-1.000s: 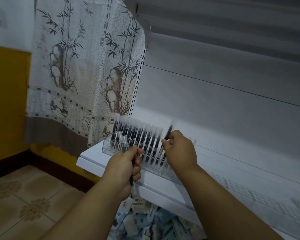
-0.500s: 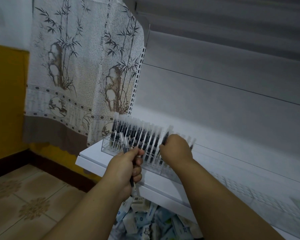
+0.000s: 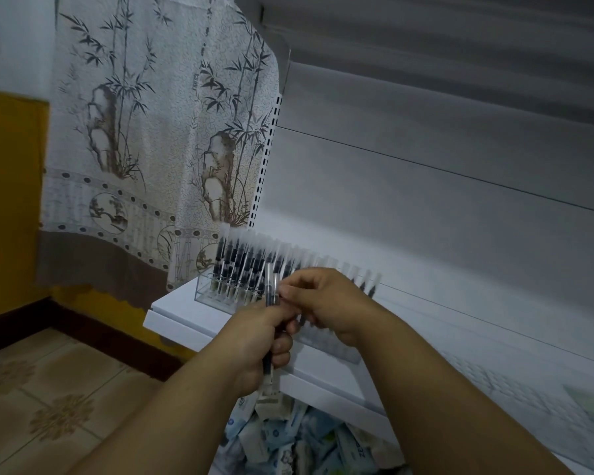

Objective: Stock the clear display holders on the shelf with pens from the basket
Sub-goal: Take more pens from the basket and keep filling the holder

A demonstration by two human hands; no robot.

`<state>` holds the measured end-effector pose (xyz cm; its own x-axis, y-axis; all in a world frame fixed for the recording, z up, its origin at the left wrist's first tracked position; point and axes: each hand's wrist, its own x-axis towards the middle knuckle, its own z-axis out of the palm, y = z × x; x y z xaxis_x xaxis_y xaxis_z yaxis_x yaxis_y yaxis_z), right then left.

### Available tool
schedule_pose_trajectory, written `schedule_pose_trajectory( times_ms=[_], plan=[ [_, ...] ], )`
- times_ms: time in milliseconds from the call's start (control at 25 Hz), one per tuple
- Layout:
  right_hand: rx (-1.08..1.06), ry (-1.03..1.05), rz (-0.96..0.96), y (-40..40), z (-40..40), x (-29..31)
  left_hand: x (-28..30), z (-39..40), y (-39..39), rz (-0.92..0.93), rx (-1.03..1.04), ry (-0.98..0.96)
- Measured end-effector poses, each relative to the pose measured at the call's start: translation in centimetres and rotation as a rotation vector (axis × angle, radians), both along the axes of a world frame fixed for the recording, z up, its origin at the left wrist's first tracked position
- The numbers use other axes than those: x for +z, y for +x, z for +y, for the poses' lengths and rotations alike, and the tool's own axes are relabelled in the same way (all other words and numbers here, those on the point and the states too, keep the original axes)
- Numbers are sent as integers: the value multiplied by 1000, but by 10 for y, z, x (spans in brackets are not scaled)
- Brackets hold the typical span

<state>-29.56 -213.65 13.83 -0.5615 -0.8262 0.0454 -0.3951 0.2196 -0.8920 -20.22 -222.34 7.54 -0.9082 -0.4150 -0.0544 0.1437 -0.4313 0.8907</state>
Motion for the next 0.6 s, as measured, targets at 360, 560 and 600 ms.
schedule_pose_trajectory(
  times_ms=[360, 560, 600],
  plan=[
    [-222, -316, -91, -12, 19, 7, 0, 7, -3, -48, -4, -165],
    [-613, -533, 326, -48, 34, 15, -6, 1, -1, -98, 96, -140],
    [-633, -505, 427, -50, 35, 13, -7, 1, -2, -104, 91, -140]
  ],
)
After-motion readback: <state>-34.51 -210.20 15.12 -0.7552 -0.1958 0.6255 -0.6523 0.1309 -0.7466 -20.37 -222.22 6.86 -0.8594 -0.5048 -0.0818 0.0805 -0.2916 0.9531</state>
